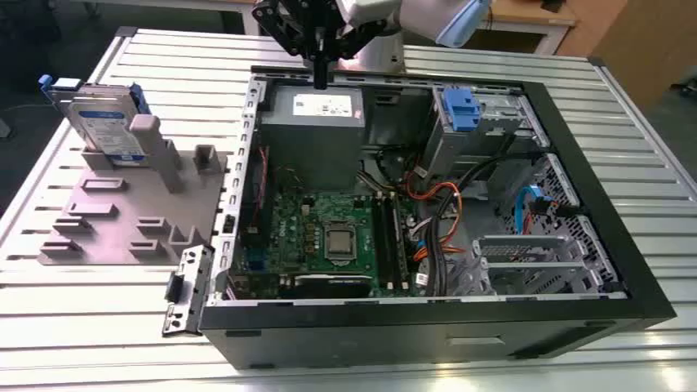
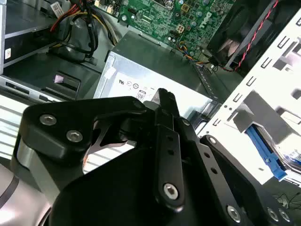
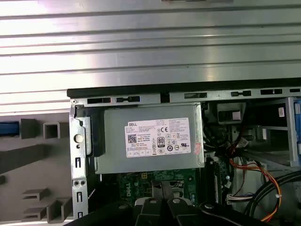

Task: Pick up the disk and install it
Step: 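Reach for the disk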

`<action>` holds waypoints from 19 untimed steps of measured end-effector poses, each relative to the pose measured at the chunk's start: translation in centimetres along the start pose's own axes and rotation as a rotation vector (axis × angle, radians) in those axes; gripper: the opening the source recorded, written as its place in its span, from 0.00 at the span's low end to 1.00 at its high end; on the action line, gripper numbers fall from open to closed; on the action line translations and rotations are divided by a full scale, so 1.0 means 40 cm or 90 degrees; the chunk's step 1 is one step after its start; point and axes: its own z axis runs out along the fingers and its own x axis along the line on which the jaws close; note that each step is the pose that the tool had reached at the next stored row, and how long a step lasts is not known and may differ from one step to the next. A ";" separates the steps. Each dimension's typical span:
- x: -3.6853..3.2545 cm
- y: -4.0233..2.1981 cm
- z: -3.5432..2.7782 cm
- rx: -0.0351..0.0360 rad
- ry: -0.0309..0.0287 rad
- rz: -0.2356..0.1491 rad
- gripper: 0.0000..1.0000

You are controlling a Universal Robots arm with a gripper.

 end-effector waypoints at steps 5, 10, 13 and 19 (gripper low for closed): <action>0.001 0.000 0.000 0.0000 0.0000 0.000 0.11; 0.003 0.000 0.000 0.0000 0.0000 0.000 0.11; 0.005 0.000 0.000 0.0000 -0.0001 0.000 0.11; 0.009 -0.001 0.000 0.0000 0.0000 0.000 0.11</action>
